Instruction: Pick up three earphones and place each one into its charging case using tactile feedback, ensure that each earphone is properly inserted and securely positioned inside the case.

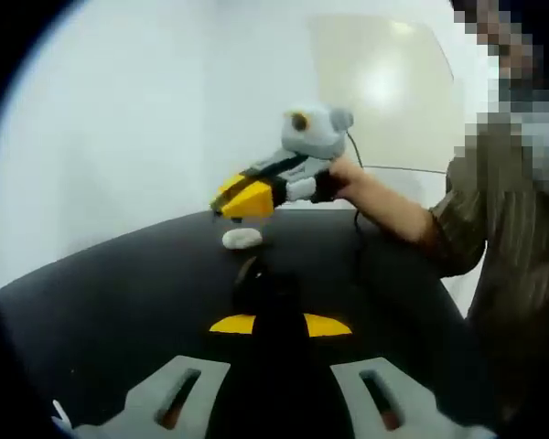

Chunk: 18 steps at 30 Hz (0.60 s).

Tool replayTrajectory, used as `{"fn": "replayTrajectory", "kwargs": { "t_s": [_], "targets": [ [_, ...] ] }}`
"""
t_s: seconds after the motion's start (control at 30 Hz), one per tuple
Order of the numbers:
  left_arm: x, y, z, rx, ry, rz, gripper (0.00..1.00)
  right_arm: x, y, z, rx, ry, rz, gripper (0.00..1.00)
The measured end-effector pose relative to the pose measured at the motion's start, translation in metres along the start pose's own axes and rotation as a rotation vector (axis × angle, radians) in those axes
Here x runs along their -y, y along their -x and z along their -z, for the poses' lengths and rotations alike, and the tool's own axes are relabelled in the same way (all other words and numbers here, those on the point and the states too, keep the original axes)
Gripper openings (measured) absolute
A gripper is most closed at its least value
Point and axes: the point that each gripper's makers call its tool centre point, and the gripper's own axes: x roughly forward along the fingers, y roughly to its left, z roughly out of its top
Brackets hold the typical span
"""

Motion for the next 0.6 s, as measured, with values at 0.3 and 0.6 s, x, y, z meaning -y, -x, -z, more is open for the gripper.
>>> {"fn": "replayTrajectory", "kwargs": {
  "t_s": [0.3, 0.6],
  "targets": [
    [0.003, 0.000, -0.001, -0.003, -0.015, -0.006, 0.15, -0.020, 0.014, -0.051, 0.225, -0.068, -0.075, 0.14],
    [0.003, -0.001, 0.001, -0.018, -0.016, -0.008, 0.15, -0.036, 0.023, -0.034, 0.340, -0.252, -0.092, 0.14]
  ]
}}
